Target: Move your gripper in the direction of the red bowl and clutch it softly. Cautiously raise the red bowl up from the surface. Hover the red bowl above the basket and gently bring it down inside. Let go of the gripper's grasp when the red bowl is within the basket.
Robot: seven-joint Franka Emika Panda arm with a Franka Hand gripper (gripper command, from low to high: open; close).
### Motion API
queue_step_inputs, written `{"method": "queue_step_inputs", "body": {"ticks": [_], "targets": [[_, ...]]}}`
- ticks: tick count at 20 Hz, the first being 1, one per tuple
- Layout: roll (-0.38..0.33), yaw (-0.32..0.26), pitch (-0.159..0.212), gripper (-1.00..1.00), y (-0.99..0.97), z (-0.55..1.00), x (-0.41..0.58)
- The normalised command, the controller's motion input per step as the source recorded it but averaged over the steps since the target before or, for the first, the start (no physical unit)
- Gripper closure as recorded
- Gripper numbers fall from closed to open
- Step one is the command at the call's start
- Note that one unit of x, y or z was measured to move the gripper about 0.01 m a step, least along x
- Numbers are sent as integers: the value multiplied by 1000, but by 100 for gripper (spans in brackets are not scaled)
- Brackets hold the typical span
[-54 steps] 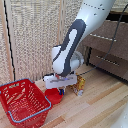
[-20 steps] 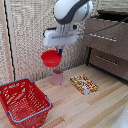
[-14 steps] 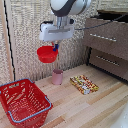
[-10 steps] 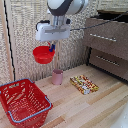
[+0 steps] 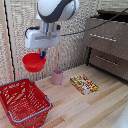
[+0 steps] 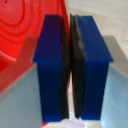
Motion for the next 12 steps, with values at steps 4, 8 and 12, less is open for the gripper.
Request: {"method": "queue_step_inputs", "body": {"ticks": [4, 8, 12], "targets": [[61, 87, 59, 100, 663, -238, 0], [25, 114, 72, 100, 456, -429, 61], [7, 121, 59, 100, 311, -445, 106]]}}
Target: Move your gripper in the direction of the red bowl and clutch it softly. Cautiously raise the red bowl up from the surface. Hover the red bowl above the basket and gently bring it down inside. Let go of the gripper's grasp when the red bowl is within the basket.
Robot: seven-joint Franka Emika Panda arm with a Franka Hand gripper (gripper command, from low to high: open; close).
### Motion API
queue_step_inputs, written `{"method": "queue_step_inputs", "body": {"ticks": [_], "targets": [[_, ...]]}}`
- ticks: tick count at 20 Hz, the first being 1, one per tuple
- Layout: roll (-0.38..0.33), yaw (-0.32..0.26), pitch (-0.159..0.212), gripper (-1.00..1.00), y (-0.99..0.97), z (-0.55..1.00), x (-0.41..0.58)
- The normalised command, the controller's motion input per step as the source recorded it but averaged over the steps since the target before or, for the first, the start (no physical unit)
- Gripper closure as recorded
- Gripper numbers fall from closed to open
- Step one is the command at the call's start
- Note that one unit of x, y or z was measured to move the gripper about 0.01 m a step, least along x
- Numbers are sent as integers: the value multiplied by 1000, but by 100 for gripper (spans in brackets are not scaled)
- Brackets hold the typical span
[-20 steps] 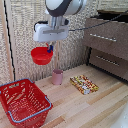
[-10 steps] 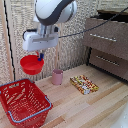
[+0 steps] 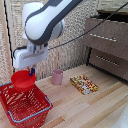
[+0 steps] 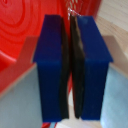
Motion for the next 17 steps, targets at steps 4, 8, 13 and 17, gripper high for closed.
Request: {"method": "queue_step_inputs", "body": {"ticks": [4, 8, 13, 17], "targets": [[0, 106, 32, 100, 176, -413, 19], [1, 25, -13, -100, 106, -207, -4], [48, 12, 3, -100, 47, 115, 14], [95, -38, 31, -100, -36, 371, 89]]}}
